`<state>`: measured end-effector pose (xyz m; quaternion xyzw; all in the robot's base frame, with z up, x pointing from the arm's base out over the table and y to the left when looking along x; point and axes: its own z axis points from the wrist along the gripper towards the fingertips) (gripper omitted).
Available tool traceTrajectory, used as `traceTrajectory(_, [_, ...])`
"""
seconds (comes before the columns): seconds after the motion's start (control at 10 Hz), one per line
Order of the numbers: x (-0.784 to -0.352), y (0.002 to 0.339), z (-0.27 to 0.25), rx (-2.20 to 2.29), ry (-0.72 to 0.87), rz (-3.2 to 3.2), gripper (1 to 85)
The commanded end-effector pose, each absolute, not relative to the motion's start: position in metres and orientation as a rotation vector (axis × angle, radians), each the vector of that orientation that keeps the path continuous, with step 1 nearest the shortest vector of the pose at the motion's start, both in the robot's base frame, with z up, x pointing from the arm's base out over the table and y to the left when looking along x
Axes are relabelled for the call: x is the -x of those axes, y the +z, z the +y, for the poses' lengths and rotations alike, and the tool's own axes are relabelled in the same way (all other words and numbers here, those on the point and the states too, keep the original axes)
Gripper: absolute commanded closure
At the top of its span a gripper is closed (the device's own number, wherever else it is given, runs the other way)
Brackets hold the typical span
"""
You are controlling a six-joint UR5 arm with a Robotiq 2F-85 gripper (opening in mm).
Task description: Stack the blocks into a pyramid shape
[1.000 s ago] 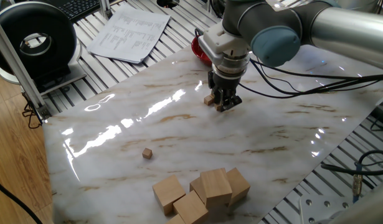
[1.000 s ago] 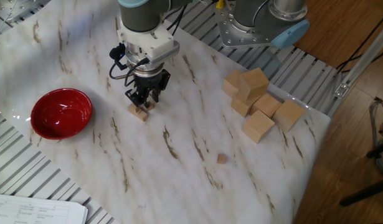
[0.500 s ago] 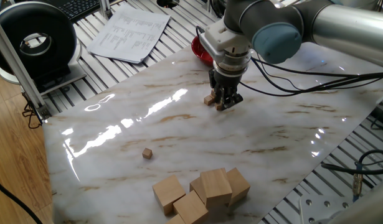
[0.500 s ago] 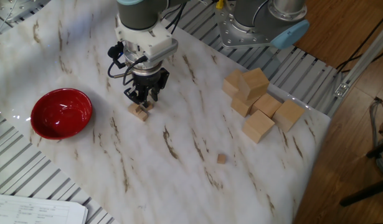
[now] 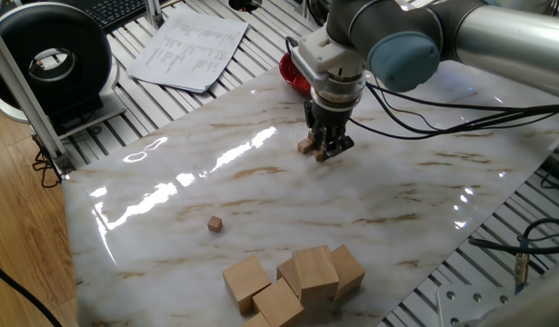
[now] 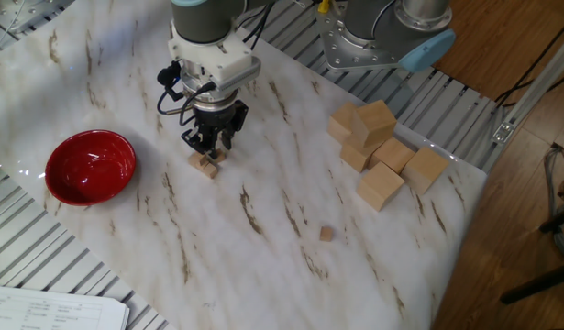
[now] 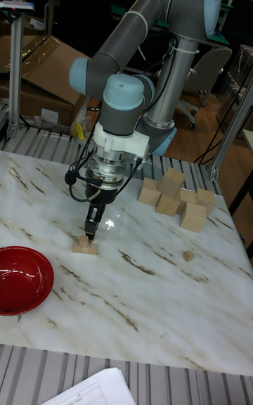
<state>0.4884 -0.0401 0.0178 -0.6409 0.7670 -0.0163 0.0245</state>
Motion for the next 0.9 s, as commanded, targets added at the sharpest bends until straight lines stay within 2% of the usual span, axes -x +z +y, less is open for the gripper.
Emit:
traceTrajectory(0.0, [-0.4938, 0.0177, -0.0391, 1.979, -0.051, 2.358, 48.0])
traceTrajectory(0.8, [-0.5015, 0.0165, -0.0443, 1.981, -0.099, 2.344, 48.0])
